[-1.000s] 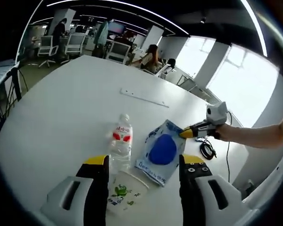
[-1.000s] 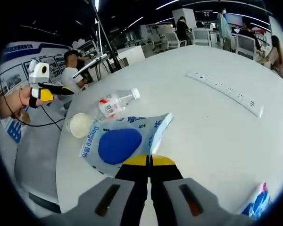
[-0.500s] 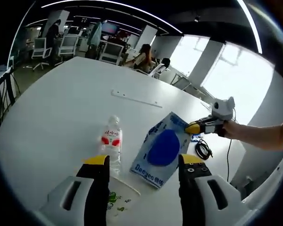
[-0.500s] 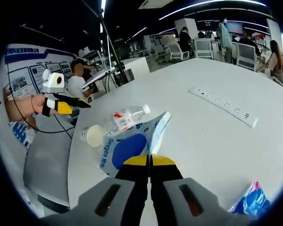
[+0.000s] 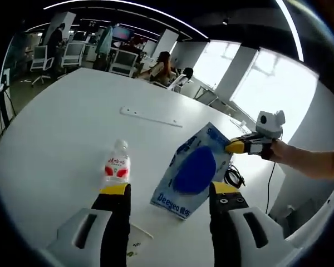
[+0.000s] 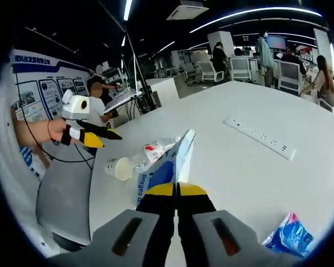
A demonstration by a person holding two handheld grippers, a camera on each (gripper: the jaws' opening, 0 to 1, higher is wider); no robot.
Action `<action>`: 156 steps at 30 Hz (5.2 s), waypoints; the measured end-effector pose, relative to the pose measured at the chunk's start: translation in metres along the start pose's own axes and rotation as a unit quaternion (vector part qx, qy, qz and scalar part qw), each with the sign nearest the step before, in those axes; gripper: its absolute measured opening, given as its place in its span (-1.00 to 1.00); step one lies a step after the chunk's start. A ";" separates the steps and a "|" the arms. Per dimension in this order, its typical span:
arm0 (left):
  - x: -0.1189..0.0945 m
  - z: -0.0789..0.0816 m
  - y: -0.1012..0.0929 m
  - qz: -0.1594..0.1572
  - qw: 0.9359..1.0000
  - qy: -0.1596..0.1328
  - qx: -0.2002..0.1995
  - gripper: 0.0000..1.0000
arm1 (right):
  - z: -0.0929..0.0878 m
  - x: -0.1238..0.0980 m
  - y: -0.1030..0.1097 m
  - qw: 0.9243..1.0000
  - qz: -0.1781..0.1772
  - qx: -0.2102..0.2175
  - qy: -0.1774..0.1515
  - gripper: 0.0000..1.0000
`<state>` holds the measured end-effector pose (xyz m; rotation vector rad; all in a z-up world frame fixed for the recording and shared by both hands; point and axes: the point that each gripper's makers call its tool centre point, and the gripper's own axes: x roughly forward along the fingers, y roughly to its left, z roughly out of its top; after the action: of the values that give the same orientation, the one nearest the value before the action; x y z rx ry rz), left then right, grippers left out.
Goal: Arrange the tabletop items into an orderly group along one side of the table until the central work area is clear of visible clutter.
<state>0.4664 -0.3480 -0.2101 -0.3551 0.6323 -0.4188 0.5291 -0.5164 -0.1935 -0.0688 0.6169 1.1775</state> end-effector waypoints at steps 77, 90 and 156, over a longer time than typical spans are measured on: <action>0.098 0.061 -0.094 -0.088 0.990 0.028 0.106 -1.00 | 0.017 -0.137 -0.010 0.932 -0.177 0.170 -0.266 -1.00; 0.115 0.075 -0.076 -0.065 0.990 0.036 0.119 -1.00 | 0.008 -0.109 -0.039 0.923 -0.212 0.197 -0.252 -1.00; 0.238 0.011 -0.005 -0.036 0.990 0.118 0.065 -1.00 | -0.121 -0.019 -0.158 0.916 -0.366 0.165 0.004 -0.94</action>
<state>0.6457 -0.4633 -0.3162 -0.2053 0.8200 -0.5749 0.6134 -0.6395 -0.3266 -0.0126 0.7051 0.3384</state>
